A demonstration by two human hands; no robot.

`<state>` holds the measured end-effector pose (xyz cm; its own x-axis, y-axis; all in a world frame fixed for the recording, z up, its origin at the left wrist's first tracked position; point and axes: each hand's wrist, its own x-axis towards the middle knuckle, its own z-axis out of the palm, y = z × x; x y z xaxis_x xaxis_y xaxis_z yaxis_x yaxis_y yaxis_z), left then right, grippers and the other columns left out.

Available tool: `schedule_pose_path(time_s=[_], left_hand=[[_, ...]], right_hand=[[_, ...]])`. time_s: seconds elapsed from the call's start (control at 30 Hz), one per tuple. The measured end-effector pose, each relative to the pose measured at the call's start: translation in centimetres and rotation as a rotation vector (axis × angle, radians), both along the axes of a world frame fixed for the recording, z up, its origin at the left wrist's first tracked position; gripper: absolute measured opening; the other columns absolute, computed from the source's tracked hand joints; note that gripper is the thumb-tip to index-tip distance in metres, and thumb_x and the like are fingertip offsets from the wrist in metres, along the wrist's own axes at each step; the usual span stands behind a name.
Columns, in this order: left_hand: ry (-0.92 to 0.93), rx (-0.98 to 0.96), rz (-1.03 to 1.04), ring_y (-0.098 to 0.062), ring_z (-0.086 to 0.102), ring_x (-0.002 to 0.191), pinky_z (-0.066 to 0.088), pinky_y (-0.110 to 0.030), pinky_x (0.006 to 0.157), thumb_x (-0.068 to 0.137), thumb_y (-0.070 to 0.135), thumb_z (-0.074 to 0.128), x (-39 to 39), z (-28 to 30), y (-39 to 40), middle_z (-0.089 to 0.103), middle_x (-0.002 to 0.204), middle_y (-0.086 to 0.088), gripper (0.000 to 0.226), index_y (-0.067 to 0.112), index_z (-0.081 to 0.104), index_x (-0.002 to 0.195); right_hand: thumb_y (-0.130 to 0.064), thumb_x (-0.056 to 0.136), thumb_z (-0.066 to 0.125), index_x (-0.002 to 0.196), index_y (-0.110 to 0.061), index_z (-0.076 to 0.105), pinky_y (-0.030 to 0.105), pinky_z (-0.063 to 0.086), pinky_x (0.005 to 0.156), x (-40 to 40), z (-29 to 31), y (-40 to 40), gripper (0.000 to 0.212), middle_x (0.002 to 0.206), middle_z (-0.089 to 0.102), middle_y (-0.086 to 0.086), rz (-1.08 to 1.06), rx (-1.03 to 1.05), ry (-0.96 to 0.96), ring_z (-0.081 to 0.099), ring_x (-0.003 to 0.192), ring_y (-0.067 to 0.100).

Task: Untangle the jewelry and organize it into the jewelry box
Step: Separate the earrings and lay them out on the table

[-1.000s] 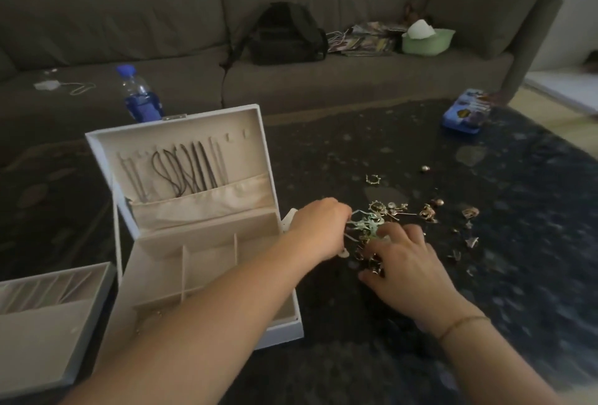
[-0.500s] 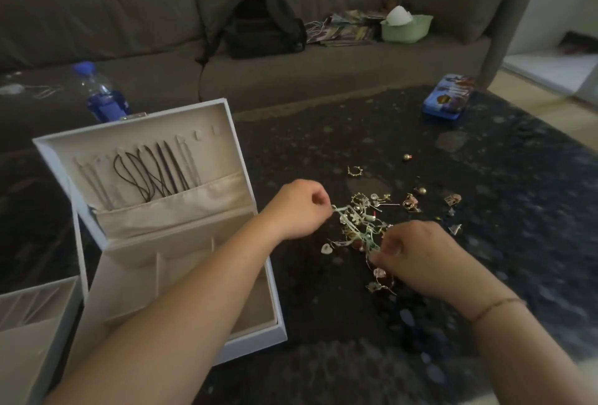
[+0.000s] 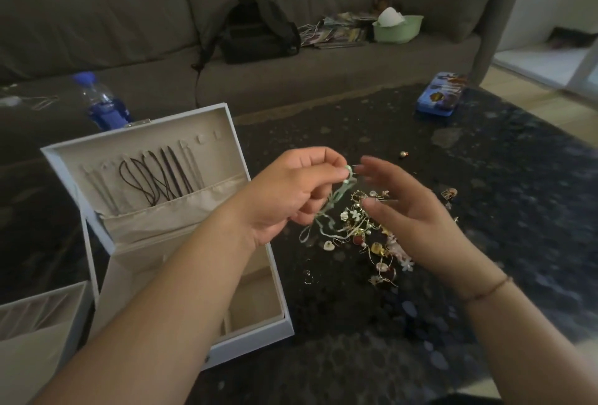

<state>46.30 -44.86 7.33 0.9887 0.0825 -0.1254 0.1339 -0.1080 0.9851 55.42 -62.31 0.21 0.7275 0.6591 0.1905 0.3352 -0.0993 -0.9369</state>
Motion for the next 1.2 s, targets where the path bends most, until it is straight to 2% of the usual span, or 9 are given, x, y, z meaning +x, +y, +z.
schedule_pose_path(time_s=[0.1, 0.27, 0.4, 0.57, 0.77, 0.83, 0.93, 1.1, 1.2], left_hand=[[-0.016, 0.039, 0.024, -0.006, 0.021, 0.043, 0.013, -0.021, 0.041, 0.1, 0.012, 0.05, -0.7, 0.6, 0.1, 0.029, 0.053, 0.007, 0.014, 0.015, 0.055, 0.088], [-0.034, 0.011, 0.134, -0.006, 0.019, 0.042, 0.009, -0.023, 0.042, 0.1, 0.01, 0.05, -2.1, 1.3, 2.2, 0.026, 0.053, 0.006, 0.011, 0.014, 0.055, 0.091], [-0.04, -0.009, 0.263, -0.006, 0.017, 0.041, 0.008, -0.022, 0.042, 0.1, 0.009, 0.048, -3.5, 1.3, 4.8, 0.024, 0.053, 0.005, 0.013, 0.015, 0.055, 0.09], [-0.024, 0.036, 0.374, -0.007, 0.017, 0.041, 0.01, -0.02, 0.042, 0.099, 0.008, 0.049, -5.2, 0.4, 6.8, 0.025, 0.051, 0.004, 0.018, 0.015, 0.055, 0.084], [0.059, 0.428, 0.381, -0.009, 0.036, 0.046, 0.03, -0.029, 0.049, 0.097, 0.013, 0.058, -6.5, -1.0, 6.2, 0.046, 0.053, 0.004, 0.013, 0.013, 0.064, 0.085], [0.054, 0.666, 0.355, -0.008, 0.056, 0.062, 0.047, -0.034, 0.064, 0.095, 0.017, 0.062, -6.4, -1.9, 5.6, 0.064, 0.071, 0.005, 0.007, 0.018, 0.067, 0.09], [-0.027, 0.905, 0.283, -0.002, 0.057, 0.104, 0.044, -0.017, 0.086, 0.096, 0.026, 0.061, -5.5, -3.2, 3.2, 0.063, 0.114, 0.016, 0.021, 0.027, 0.064, 0.117], [-0.128, 0.361, -0.06, -0.008, 0.064, 0.114, 0.05, -0.033, 0.102, 0.096, 0.03, 0.062, -2.4, -3.6, -1.5, 0.068, 0.122, 0.004, 0.037, 0.017, 0.06, 0.13], [-0.142, 0.362, -0.035, -0.013, 0.069, 0.096, 0.055, -0.04, 0.092, 0.092, 0.029, 0.069, -1.1, -3.9, -2.5, 0.073, 0.102, 0.002, 0.027, 0.02, 0.067, 0.117]], right_hand=[[-0.036, 0.085, 0.071, 0.149, -0.028, 0.033, 0.029, 0.048, 0.092, -1.5, 0.2, 1.3, 0.075, 0.131, 0.063, -0.007, 0.275, 0.158, 0.168, 0.061, 0.114, 0.007], [-0.028, 0.078, 0.07, 0.098, -0.024, 0.074, 0.025, 0.051, 0.072, -1.7, 0.0, 1.7, 0.021, 0.08, 0.073, 0.002, 0.249, 0.076, 0.202, 0.066, 0.077, 0.014], [-0.029, 0.08, 0.071, 0.088, -0.008, 0.07, 0.026, 0.047, 0.066, -1.0, 0.0, 0.6, 0.023, 0.066, 0.065, 0.008, 0.276, 0.088, 0.26, 0.059, 0.062, 0.017], [-0.034, 0.087, 0.062, 0.084, -0.013, 0.072, 0.028, 0.046, 0.063, -1.1, 0.4, 0.3, 0.024, 0.061, 0.057, 0.008, 0.268, 0.086, 0.293, 0.053, 0.056, 0.022], [-0.058, 0.067, 0.079, 0.072, -0.022, 0.068, 0.039, 0.048, 0.068, -1.2, 1.0, 0.3, 0.038, 0.061, 0.047, -0.001, 0.301, 0.233, 0.378, 0.049, 0.057, 0.016], [-0.053, 0.069, 0.079, 0.071, -0.022, 0.066, 0.032, 0.047, 0.062, -1.4, 1.6, 0.3, 0.034, 0.062, 0.044, -0.001, 0.348, 0.302, 0.427, 0.046, 0.057, 0.016], [-0.047, 0.075, 0.076, 0.073, -0.02, 0.065, 0.028, 0.044, 0.058, -1.8, 2.3, 0.4, 0.029, 0.062, 0.043, 0.0, 0.358, 0.331, 0.404, 0.043, 0.057, 0.017], [-0.034, 0.082, 0.063, 0.073, -0.017, 0.066, 0.024, 0.04, 0.052, -1.1, 2.7, -0.2, 0.02, 0.061, 0.043, 0.003, 0.237, 0.264, 0.363, 0.041, 0.056, 0.018], [-0.033, 0.084, 0.061, 0.076, -0.016, 0.068, 0.022, 0.039, 0.051, -0.5, 2.6, -1.0, 0.02, 0.061, 0.046, 0.005, 0.155, 0.172, 0.268, 0.042, 0.054, 0.018]])
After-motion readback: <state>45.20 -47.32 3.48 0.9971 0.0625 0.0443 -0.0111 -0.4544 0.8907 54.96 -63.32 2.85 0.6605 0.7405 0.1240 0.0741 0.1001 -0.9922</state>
